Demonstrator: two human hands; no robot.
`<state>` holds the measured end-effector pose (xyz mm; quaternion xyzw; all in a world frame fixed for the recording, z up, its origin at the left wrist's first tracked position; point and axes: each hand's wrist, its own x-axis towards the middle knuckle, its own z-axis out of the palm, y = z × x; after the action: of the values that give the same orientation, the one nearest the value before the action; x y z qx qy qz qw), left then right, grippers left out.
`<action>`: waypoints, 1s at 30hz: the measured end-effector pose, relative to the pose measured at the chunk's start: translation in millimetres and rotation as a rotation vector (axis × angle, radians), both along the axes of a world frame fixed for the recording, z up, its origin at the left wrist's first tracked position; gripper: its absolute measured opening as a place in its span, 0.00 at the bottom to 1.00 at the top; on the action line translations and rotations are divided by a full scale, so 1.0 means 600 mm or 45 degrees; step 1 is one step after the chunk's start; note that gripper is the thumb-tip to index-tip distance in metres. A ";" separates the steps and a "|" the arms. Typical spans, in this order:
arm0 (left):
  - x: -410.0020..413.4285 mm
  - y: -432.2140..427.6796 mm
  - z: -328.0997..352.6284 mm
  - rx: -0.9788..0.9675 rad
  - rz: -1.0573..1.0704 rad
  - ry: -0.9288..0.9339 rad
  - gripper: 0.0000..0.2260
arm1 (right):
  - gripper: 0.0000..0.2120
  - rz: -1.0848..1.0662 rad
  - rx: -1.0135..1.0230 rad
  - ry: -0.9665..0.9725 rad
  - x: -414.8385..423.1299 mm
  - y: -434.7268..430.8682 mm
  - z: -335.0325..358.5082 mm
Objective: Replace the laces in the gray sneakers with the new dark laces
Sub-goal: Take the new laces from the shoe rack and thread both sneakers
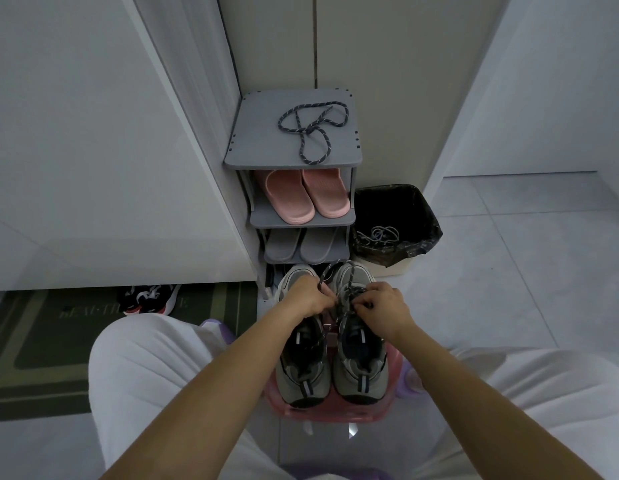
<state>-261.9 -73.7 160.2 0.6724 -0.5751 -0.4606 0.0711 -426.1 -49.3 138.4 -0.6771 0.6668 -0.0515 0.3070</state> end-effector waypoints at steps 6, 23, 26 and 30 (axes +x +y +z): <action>-0.010 0.002 0.012 0.078 0.071 0.139 0.05 | 0.09 -0.002 -0.003 -0.046 -0.002 -0.009 -0.019; -0.016 0.001 -0.011 0.046 0.185 0.009 0.08 | 0.09 -0.015 0.068 -0.086 -0.002 -0.022 -0.028; -0.024 0.006 -0.004 -0.017 0.180 -0.197 0.16 | 0.08 -0.012 0.073 -0.101 -0.003 -0.023 -0.030; -0.026 0.005 -0.006 -0.005 0.204 -0.240 0.16 | 0.08 -0.019 0.077 -0.097 -0.003 -0.025 -0.033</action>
<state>-277.7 -70.6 156.4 0.7564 -0.5244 -0.3871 0.0544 -427.9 -64.2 118.9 -0.6599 0.6611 -0.0591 0.3521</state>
